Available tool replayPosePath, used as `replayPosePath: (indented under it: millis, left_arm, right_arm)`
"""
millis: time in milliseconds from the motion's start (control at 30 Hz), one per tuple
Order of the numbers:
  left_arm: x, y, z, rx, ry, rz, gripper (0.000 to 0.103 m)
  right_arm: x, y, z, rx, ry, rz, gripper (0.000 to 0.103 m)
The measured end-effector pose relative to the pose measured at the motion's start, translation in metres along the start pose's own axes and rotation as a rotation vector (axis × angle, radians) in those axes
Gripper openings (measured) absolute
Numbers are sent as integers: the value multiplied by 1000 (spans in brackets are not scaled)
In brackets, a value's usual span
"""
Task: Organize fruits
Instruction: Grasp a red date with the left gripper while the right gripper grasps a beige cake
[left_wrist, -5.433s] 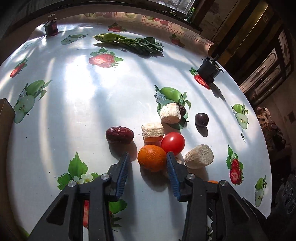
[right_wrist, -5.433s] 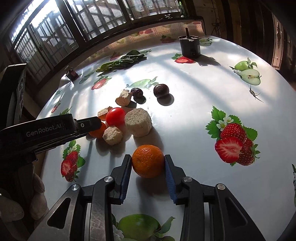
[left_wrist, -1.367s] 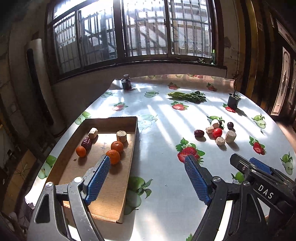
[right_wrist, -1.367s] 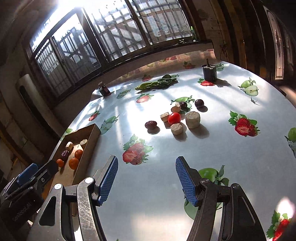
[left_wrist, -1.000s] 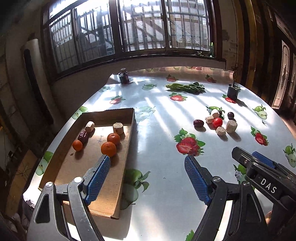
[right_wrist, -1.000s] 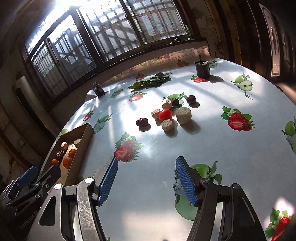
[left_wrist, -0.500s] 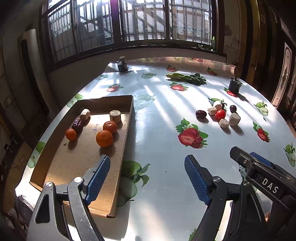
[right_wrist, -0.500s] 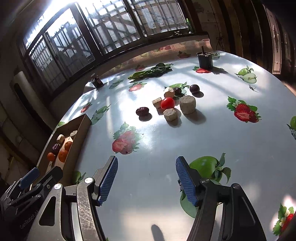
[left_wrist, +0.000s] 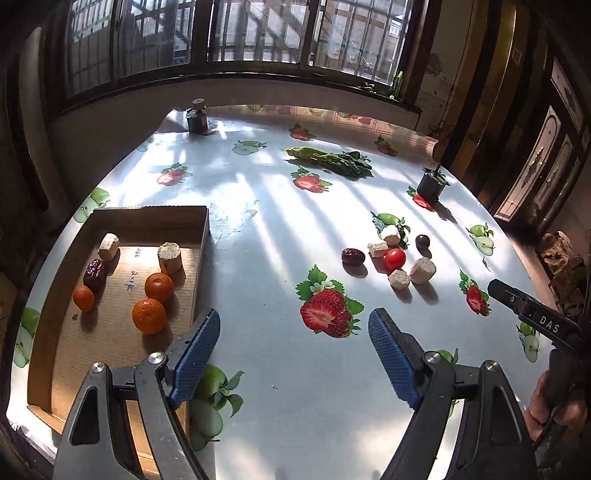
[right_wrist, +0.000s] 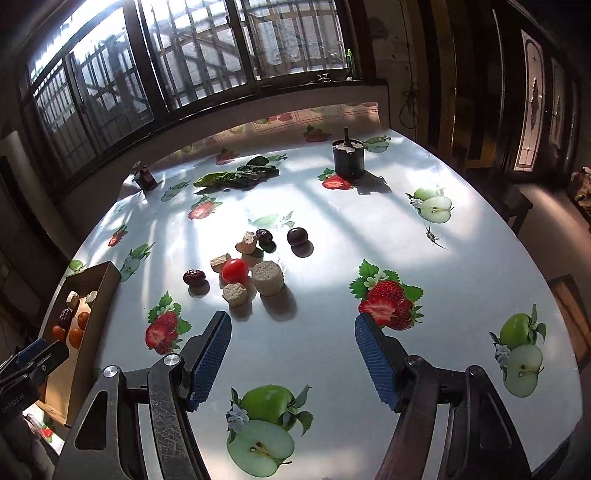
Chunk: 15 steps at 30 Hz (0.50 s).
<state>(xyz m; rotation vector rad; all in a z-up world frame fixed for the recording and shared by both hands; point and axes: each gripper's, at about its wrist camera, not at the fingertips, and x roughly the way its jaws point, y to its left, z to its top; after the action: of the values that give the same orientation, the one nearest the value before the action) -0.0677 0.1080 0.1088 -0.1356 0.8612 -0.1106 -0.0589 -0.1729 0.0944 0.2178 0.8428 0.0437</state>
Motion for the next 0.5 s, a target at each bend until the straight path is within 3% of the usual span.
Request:
replayPosePath:
  millis: [133,200,233,333,500]
  left_arm:
    - [43,-12,30,-23,71,-50,82]
    - [69,-17,39,-47,115,-62,82]
    - [82,-19,42,-62,130,-95,81]
    - [116,-22,48,-117,170,-147,60]
    - [153,-26,52,-187,174,-199,60]
  right_arm:
    - [35,-2,19,11,28,30,73]
    - [53,2,24,9,33,47,64]
    - [63,5,27,4,33,52,54]
    - [84,10,31,6,28,57,44]
    - [101,10,33,40,23,116,44]
